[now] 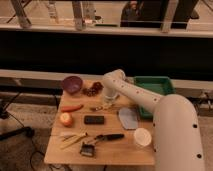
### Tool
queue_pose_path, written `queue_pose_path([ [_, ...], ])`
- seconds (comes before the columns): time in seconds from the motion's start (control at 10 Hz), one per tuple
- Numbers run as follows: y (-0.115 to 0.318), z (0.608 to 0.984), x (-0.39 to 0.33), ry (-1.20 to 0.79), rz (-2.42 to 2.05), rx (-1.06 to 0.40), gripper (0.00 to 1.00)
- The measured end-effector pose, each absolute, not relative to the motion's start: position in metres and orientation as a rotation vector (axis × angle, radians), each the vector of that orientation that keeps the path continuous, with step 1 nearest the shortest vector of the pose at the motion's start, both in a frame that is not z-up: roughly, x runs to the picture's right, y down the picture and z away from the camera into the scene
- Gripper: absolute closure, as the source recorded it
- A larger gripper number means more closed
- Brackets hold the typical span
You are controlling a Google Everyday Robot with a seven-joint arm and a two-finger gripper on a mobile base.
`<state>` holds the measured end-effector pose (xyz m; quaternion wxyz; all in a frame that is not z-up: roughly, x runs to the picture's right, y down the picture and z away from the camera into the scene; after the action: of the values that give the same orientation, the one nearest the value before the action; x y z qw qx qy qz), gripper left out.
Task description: Place fork in metal cup
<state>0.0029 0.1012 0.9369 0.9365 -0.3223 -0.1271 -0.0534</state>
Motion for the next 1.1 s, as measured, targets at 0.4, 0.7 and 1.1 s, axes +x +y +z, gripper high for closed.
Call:
queue_pose_path([
  [0.4, 0.111, 0.934, 0.0, -0.281, -0.105, -0.661, 0.91],
  [0.7, 0.111, 0.931, 0.0, -0.281, -0.108, -0.667, 1.0],
  [1.1, 0.114, 0.912, -0.005, -0.302, -0.127, -0.64, 1.0],
])
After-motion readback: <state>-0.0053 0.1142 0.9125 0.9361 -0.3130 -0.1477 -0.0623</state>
